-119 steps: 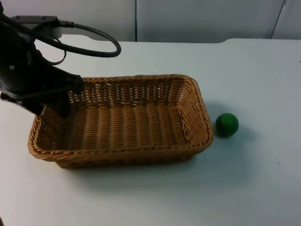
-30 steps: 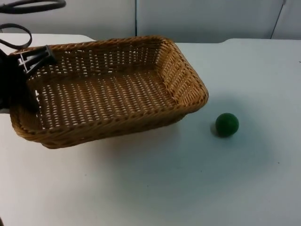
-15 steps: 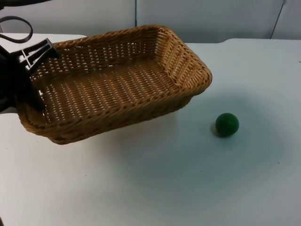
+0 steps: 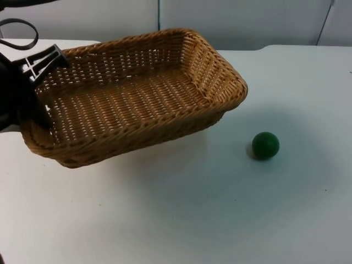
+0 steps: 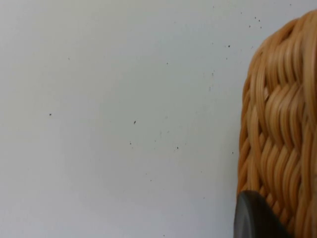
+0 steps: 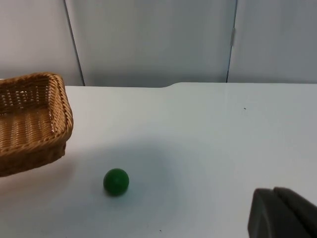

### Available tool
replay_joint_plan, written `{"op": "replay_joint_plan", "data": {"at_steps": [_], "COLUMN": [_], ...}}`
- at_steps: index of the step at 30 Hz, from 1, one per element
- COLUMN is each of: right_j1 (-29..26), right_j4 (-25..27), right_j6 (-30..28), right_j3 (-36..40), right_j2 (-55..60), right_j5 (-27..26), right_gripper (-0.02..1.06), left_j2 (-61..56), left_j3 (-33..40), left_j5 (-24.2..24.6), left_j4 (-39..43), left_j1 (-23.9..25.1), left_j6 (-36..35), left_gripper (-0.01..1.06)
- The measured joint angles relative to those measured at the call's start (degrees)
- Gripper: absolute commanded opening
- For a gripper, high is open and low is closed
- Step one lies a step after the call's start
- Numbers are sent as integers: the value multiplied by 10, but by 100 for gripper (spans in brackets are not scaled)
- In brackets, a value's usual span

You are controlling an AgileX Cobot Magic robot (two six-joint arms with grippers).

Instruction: Pick up the basket with the left hand and place the ball into the basket with the right hand.

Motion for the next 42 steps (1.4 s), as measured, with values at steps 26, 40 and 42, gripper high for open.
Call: {"op": "replay_joint_plan", "data": {"at_steps": [26,40,42], "right_j1": [0,0,0], "right_j4": [10,-4,-17], "right_j6": [0,1,1], "right_j3": [4,-42,-93], "right_j2": [0,320,407], "right_j5": [-70,-140,-142], "right_gripper": [0,0,0], "left_j2": [0,0,0], "left_j3": [0,0,0], "left_j5": [-2,-3,-3], "left_j4": [0,0,0], "left_j1": [0,0,0], "left_j6": [0,0,0], "left_gripper": [0,0,0]}}
